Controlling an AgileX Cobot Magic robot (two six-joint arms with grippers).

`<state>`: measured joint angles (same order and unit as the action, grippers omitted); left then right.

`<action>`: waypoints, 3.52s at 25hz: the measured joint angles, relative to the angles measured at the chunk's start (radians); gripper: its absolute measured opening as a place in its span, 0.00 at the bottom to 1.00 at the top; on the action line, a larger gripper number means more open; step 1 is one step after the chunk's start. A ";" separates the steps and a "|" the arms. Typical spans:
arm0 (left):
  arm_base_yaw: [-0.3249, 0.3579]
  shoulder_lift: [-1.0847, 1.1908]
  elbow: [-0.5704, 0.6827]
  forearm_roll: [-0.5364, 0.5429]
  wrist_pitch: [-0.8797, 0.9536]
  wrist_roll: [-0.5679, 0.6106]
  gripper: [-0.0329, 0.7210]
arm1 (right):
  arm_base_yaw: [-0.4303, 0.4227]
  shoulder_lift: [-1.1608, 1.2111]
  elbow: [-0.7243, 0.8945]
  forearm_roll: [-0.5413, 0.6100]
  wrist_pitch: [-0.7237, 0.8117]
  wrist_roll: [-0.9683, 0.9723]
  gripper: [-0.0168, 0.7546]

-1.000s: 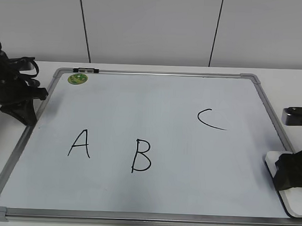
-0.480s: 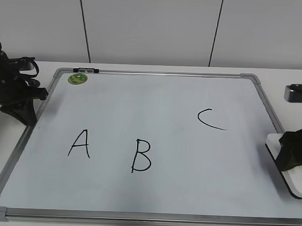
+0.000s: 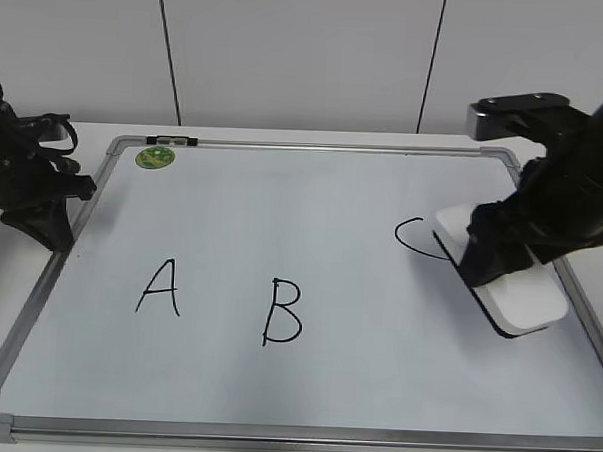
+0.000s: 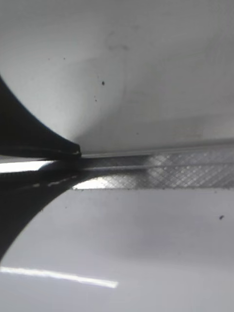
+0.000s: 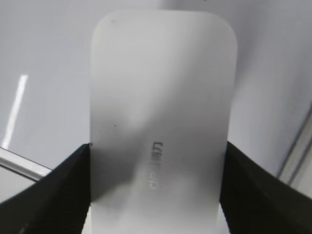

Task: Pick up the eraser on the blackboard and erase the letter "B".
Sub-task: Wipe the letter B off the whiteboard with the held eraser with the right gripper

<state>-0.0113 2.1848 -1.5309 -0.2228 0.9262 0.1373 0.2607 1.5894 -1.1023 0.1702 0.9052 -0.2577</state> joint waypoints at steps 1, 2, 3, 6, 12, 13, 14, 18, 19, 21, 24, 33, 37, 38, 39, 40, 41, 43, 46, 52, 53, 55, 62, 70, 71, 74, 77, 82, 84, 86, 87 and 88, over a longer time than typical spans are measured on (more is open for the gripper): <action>0.000 0.000 0.000 0.000 0.000 0.000 0.08 | 0.033 0.002 -0.016 0.000 0.002 0.002 0.73; 0.000 0.000 0.000 0.000 0.000 0.000 0.08 | 0.065 0.009 -0.035 0.000 0.002 0.007 0.73; 0.000 0.000 0.000 -0.002 0.000 0.000 0.08 | 0.091 0.023 -0.051 0.000 0.004 0.013 0.73; 0.000 0.000 0.000 -0.004 0.000 0.000 0.08 | 0.164 0.086 -0.114 0.000 0.014 0.018 0.73; 0.000 0.000 0.000 -0.010 0.000 0.000 0.09 | 0.251 0.255 -0.261 -0.002 0.034 0.021 0.73; 0.000 0.000 0.000 -0.011 0.001 0.000 0.09 | 0.258 0.285 -0.289 -0.002 0.034 0.021 0.73; 0.000 0.000 0.000 -0.012 0.001 0.000 0.09 | 0.262 0.314 -0.311 -0.004 0.034 0.023 0.73; 0.004 0.002 0.000 -0.023 0.005 0.000 0.09 | 0.273 0.420 -0.409 -0.012 0.040 0.022 0.73; 0.005 0.002 0.000 -0.024 0.005 0.000 0.09 | 0.275 0.447 -0.433 -0.014 0.045 0.022 0.73; 0.005 0.002 0.000 -0.025 0.005 0.000 0.09 | 0.279 0.495 -0.472 -0.022 0.061 0.024 0.73; 0.005 0.002 0.000 -0.027 0.005 0.002 0.09 | 0.285 0.542 -0.513 -0.043 0.072 0.024 0.73; 0.006 0.002 0.000 -0.027 0.005 0.004 0.10 | 0.294 0.593 -0.560 -0.100 0.101 0.026 0.73; 0.006 0.002 0.000 -0.027 0.005 0.004 0.10 | 0.328 0.595 -0.562 -0.132 0.103 0.029 0.72; 0.006 0.002 0.000 -0.027 0.005 0.004 0.10 | 0.343 0.595 -0.562 -0.136 0.105 0.029 0.72; 0.006 0.002 0.000 -0.027 0.007 0.004 0.10 | 0.360 0.595 -0.562 -0.136 0.107 0.029 0.72; 0.006 0.002 0.000 -0.027 0.007 0.004 0.10 | 0.378 0.595 -0.562 -0.136 0.110 0.029 0.72; 0.006 0.002 0.000 -0.027 0.007 0.004 0.10 | 0.395 0.595 -0.562 -0.136 0.112 0.029 0.72; 0.006 0.002 0.000 -0.027 0.007 0.004 0.10 | 0.433 0.595 -0.562 -0.124 0.118 0.026 0.72; 0.006 0.002 0.000 -0.027 0.007 0.004 0.10 | 0.476 0.597 -0.562 -0.099 0.130 0.015 0.72; 0.006 0.002 0.000 -0.029 0.007 0.004 0.10 | 0.494 0.599 -0.562 -0.088 0.132 0.009 0.72; 0.006 0.002 0.000 -0.029 0.007 0.004 0.10 | 0.496 0.599 -0.562 -0.093 0.133 0.009 0.72; 0.006 0.002 0.000 -0.029 0.007 0.004 0.10 | 0.496 0.599 -0.562 -0.097 0.133 0.011 0.72; 0.006 0.002 0.000 -0.031 0.007 0.005 0.11 | 0.465 0.599 -0.566 -0.102 0.138 0.039 0.72; 0.006 0.002 0.000 -0.035 0.007 0.009 0.11 | 0.380 0.599 -0.576 -0.159 0.162 0.113 0.72; 0.006 0.002 0.000 -0.035 0.007 0.009 0.11 | 0.368 0.599 -0.578 -0.170 0.164 0.122 0.72; 0.006 0.002 0.000 -0.035 0.007 0.010 0.12 | 0.340 0.599 -0.580 -0.206 0.174 0.165 0.72; 0.006 0.002 0.000 -0.035 0.007 0.010 0.12 | 0.318 0.599 -0.581 -0.243 0.184 0.195 0.72; 0.006 0.003 0.000 -0.035 0.007 0.011 0.12 | 0.314 0.588 -0.581 -0.245 0.189 0.201 0.72; 0.006 0.003 0.000 -0.035 0.007 0.011 0.12 | 0.314 0.562 -0.581 -0.217 0.185 0.185 0.72; 0.006 0.003 0.000 -0.033 0.007 0.011 0.12 | 0.312 0.508 -0.582 -0.209 0.175 0.181 0.72; 0.006 0.003 0.000 -0.033 0.007 0.011 0.12 | 0.312 0.482 -0.584 -0.209 0.175 0.180 0.72; 0.006 0.003 0.000 -0.033 0.007 0.011 0.12 | 0.310 0.451 -0.584 -0.209 0.173 0.180 0.72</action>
<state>-0.0050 2.1874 -1.5309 -0.2559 0.9332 0.1483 0.5710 2.0403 -1.6859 -0.0384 1.0785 -0.0780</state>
